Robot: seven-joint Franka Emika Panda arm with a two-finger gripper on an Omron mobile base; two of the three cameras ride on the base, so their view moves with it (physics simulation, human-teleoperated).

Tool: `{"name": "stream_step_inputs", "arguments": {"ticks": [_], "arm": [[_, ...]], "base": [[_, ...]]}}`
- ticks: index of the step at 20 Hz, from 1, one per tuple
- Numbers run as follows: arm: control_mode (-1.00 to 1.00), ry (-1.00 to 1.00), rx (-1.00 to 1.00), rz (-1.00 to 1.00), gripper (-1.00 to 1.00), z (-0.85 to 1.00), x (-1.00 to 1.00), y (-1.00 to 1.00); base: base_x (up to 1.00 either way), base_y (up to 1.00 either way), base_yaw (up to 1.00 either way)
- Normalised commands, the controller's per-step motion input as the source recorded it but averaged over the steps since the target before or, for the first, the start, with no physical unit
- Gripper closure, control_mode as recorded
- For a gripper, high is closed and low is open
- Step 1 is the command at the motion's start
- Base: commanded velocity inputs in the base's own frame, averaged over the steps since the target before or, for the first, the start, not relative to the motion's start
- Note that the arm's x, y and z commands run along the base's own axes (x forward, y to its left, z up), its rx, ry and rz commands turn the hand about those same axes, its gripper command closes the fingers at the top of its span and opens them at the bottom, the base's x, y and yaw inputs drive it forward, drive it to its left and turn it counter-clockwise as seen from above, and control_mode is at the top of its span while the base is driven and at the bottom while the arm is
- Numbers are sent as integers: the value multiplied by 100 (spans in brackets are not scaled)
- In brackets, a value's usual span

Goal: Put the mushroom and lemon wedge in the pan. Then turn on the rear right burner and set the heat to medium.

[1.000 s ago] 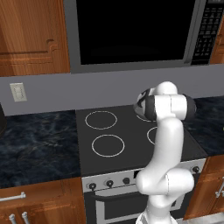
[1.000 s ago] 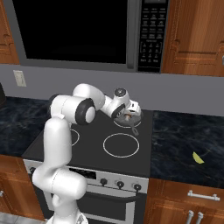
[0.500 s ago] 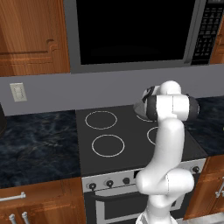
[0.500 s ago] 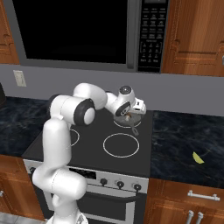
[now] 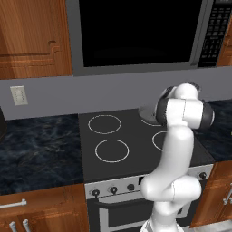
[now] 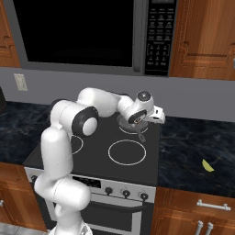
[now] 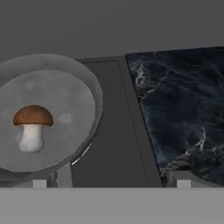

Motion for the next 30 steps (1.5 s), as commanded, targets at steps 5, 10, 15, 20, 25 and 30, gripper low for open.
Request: {"name": "stream_step_inputs", "arguments": {"ticks": [5,10,15,20,25,30], "arm": [[-100,0,2,0,-100,1,-93,-35],[-100,0,1,0,-100,7,-86,-24],[-100,0,0,0,-100,12,-69,-29],[-100,0,0,0,-100,13,-60,-40],[-100,5,0,0,-100,11,-50,-44],[-100,8,-2,0,-100,2,-42,-48]], "base": [[0,0,0],[0,0,0],[0,0,0],[0,0,0],[0,0,0],[0,0,0]]}}
